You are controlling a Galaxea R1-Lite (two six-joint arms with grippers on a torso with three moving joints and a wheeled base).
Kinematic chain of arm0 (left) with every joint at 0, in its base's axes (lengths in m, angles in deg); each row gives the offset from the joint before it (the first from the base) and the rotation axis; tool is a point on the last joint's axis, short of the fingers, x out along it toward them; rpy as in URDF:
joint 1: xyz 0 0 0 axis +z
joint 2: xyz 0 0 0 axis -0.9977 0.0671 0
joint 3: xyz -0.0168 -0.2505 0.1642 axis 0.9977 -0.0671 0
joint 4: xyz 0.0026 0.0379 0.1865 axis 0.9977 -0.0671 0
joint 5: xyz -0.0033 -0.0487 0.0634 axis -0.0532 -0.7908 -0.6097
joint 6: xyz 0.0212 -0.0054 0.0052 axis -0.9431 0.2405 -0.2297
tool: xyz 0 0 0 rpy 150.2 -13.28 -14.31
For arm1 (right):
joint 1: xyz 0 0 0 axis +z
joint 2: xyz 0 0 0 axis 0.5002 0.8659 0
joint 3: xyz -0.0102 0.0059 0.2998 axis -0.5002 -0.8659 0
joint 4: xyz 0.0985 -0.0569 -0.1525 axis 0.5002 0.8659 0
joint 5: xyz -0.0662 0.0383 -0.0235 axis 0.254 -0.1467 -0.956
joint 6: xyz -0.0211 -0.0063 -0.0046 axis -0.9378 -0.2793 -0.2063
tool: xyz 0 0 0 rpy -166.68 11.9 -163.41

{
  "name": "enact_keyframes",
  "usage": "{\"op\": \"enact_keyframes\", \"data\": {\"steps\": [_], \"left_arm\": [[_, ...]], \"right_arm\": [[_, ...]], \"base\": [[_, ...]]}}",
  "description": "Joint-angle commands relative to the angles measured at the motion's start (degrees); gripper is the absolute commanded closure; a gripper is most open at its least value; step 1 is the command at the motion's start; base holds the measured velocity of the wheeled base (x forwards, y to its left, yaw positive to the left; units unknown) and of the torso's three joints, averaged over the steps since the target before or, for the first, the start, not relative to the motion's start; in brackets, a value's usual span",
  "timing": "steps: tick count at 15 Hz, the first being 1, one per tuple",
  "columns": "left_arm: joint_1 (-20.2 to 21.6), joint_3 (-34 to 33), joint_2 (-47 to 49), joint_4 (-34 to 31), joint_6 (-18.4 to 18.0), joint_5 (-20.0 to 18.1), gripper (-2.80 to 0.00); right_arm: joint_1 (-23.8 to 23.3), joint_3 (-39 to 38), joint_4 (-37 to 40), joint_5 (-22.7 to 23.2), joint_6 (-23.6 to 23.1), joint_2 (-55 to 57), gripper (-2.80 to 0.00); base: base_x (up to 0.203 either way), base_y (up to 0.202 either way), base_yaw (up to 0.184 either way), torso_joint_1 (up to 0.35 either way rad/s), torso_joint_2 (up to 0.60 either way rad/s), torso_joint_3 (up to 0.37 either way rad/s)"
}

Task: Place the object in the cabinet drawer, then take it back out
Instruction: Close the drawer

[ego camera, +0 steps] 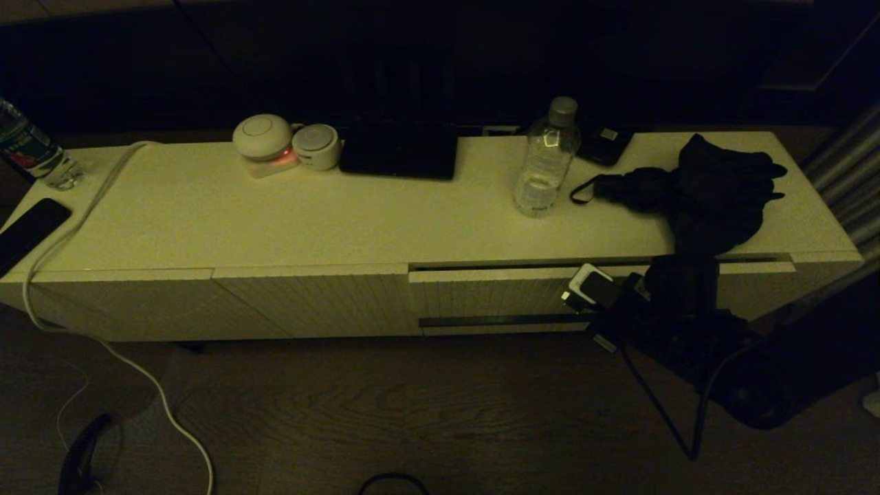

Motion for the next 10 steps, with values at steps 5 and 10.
{"op": "enact_keyframes", "data": {"steps": [5,10], "left_arm": [[0.00,-0.04,-0.09,0.02,0.03,0.01,0.00],[0.00,0.00,-0.09,0.02,0.03,0.01,0.00]], "right_arm": [[-0.96,2.61,-1.83,-0.23,0.06,1.43,0.00],[-2.06,1.61,-5.11,-0.10,0.24,1.26,0.00]], "base": [[0.000,0.000,0.000,0.000,0.00,0.000],[0.000,0.000,0.000,0.000,0.00,0.000]]}}
